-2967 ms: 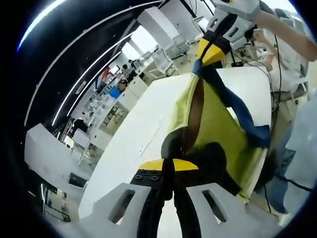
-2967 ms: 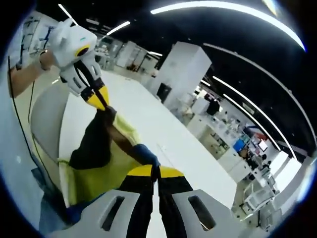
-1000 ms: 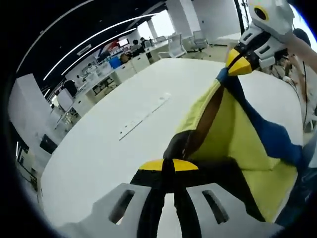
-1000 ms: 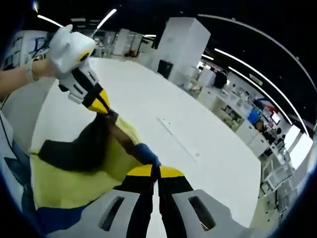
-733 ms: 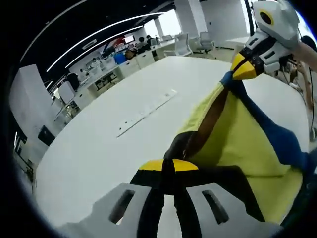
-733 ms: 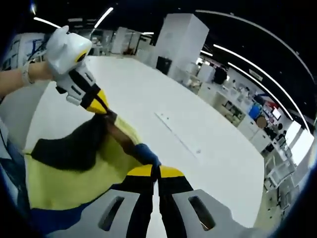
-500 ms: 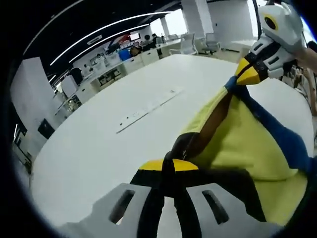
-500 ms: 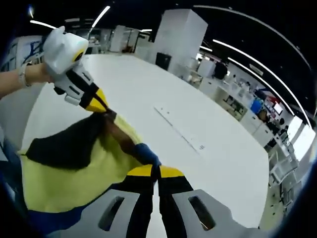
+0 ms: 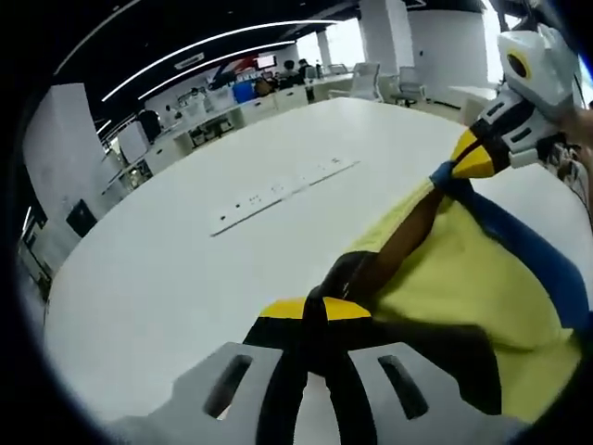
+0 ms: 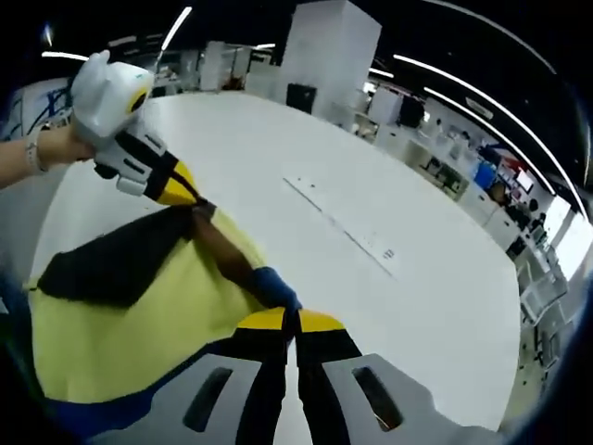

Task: Fold the garment on the visible template until the final outline fits inside the template.

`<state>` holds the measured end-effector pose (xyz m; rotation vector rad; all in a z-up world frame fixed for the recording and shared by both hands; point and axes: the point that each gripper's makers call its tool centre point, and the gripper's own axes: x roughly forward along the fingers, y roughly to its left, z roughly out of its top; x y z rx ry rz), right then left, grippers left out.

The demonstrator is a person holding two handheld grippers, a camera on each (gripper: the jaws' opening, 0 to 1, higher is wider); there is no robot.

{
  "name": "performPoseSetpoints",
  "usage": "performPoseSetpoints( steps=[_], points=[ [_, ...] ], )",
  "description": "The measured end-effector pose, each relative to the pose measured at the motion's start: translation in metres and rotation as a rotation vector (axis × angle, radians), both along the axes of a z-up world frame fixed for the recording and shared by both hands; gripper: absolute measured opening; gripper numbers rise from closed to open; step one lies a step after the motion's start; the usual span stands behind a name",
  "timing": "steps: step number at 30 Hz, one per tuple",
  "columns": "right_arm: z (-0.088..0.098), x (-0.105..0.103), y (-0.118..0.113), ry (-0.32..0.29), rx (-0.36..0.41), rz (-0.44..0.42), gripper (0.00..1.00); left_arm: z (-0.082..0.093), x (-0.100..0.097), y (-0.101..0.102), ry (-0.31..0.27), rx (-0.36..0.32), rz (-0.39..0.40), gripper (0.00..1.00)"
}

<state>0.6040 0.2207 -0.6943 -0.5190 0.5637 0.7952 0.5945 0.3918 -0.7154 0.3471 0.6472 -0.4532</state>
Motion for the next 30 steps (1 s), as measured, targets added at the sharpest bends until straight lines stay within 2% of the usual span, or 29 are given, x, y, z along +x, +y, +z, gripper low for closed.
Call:
performPoseSetpoints(
  steps=[11, 30],
  points=[
    [-0.027, 0.010, -0.002, 0.061, -0.009, -0.024, 0.03, -0.017, 0.011, -0.002, 0.010, -0.038, 0.029, 0.01],
    [-0.050, 0.021, -0.002, 0.114, -0.014, -0.029, 0.03, -0.029, 0.028, -0.001, 0.000, -0.069, 0.066, 0.01]
  ],
)
